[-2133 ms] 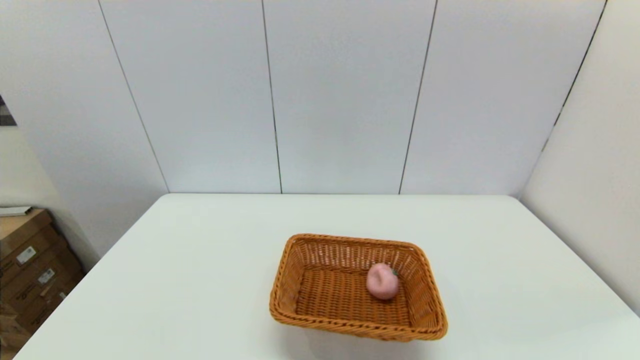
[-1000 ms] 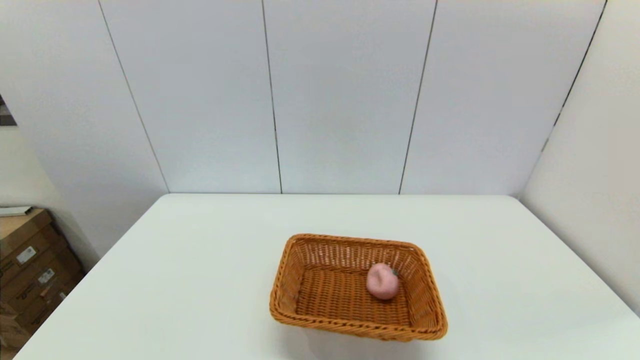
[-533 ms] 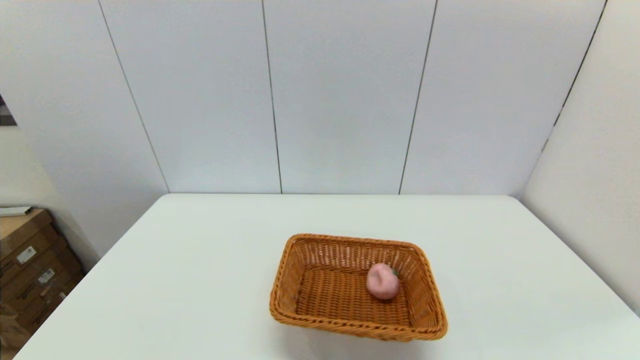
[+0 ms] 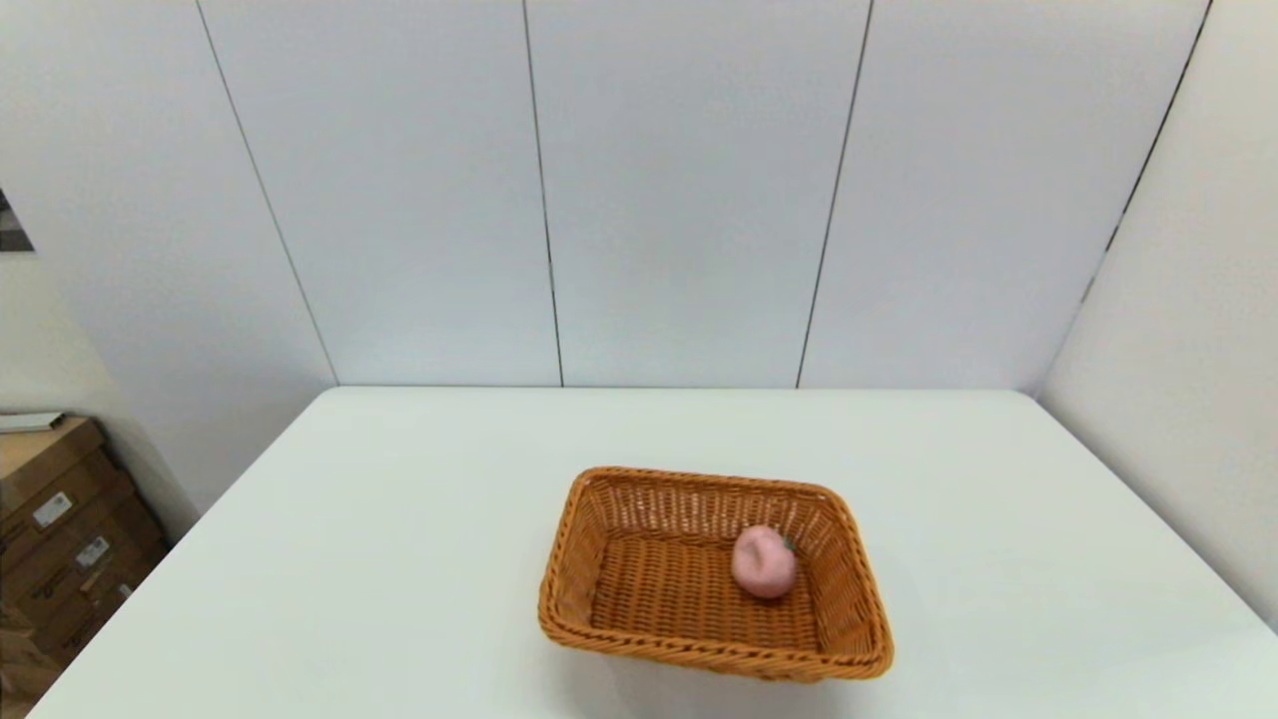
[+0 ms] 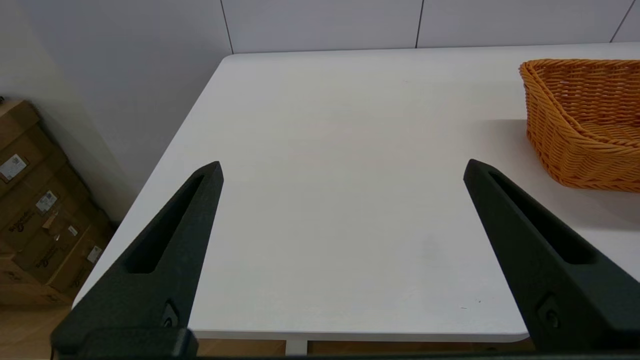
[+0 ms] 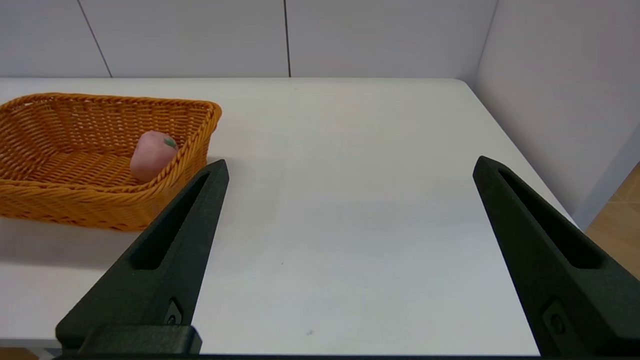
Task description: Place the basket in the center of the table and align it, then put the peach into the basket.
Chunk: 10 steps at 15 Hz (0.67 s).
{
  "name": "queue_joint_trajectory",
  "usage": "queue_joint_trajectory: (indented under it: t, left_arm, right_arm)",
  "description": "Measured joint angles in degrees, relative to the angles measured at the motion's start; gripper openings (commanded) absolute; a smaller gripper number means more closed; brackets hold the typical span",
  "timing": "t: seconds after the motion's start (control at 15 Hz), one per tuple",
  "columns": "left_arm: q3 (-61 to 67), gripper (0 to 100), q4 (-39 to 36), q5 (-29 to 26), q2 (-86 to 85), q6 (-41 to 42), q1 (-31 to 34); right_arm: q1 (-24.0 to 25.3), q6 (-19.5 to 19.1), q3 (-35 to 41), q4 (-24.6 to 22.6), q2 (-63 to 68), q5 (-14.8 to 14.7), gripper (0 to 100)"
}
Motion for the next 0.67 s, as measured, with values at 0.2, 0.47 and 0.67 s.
queue_joint_trajectory:
  t: [0.2,0.47,0.67]
  left_arm:
    - [0.02,100,0.00,0.02,0.00,0.00,0.00]
    - [0.02,100,0.00,0.00,0.00,0.00,0.00]
    - [0.00,100,-0.02,0.02,0.00,0.00,0.00]
  right_arm:
    - [-0.02,0.27,0.00,0.05,-0.22,0.00,100]
    - [-0.02,0.22,0.00,0.00,-0.22,0.02,100]
    - [-0.02,0.24,0.00,0.00,-0.22,0.05,100]
